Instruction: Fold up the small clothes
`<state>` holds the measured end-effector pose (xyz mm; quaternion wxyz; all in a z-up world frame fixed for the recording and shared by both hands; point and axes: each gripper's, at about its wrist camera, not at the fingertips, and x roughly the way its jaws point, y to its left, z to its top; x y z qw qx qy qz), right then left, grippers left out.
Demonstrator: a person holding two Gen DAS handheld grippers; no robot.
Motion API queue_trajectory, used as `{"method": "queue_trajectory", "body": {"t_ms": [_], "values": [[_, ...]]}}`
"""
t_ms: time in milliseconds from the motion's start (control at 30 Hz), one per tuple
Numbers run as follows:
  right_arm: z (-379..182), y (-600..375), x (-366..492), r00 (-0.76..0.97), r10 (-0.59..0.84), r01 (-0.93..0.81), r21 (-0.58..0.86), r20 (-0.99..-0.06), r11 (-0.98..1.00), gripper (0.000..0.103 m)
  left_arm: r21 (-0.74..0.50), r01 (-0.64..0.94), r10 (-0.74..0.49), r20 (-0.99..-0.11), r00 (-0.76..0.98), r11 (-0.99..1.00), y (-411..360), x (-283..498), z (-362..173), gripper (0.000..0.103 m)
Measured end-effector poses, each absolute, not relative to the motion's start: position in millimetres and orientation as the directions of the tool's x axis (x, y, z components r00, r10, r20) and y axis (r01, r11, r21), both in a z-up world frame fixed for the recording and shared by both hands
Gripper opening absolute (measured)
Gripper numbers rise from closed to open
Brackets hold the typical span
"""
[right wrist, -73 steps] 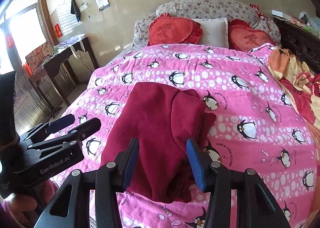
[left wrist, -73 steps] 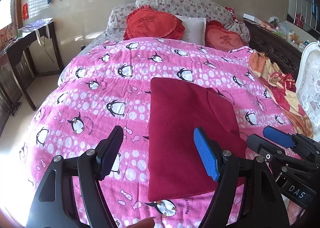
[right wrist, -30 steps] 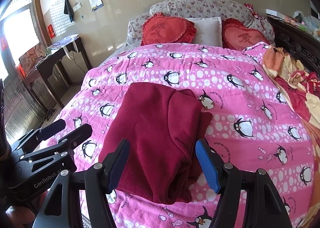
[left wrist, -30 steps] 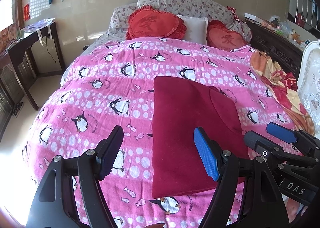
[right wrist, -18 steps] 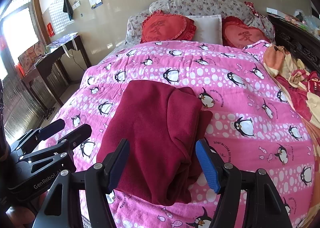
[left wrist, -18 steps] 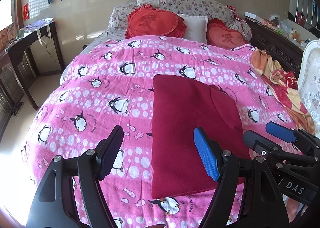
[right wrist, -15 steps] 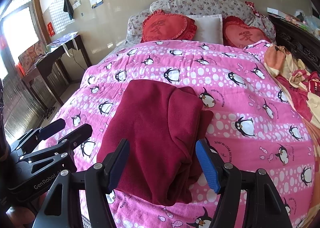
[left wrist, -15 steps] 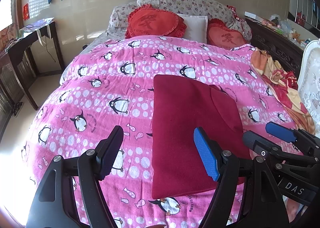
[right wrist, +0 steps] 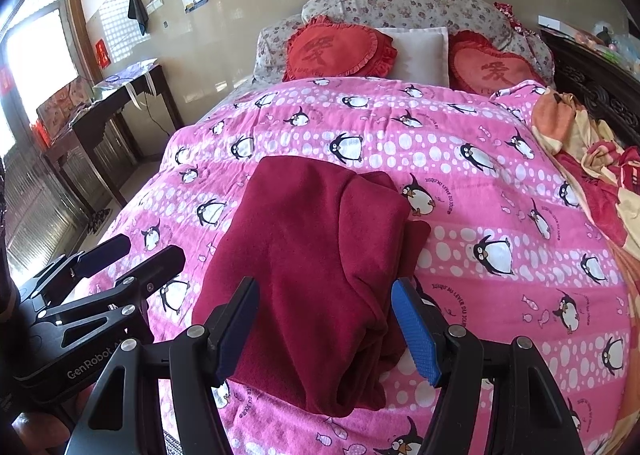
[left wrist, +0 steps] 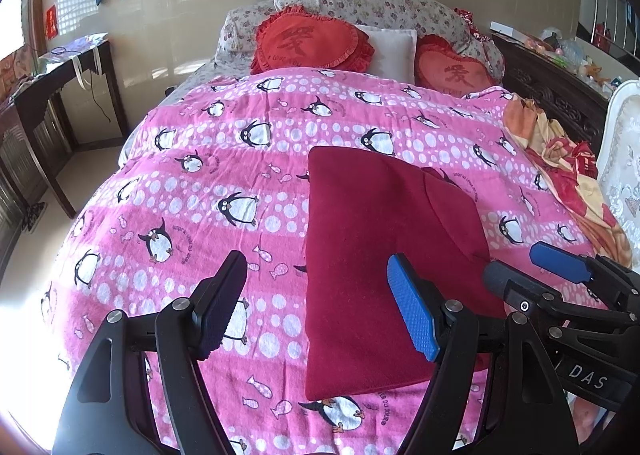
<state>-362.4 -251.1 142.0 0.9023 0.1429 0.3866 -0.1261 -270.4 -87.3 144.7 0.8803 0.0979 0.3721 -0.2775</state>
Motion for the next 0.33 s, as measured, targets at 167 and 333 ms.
{"method": "queue_trajectory", "body": {"t_ms": [167,333], "values": [[137.6,-252.4,-360.3,0.663,-0.112,0.339,0.164,-0.740,0.926,0.066,-0.026,0.554,-0.408,-0.706,0.579,0.832,-88.3,-264.9,141.0,0.073],[131.5,-258.6,-357.9,0.654,-0.110,0.346,0.167,-0.748,0.923,0.066,-0.031,0.547,-0.399,-0.719,0.569,0.836,-87.1,-254.8,133.9,0.073]]}}
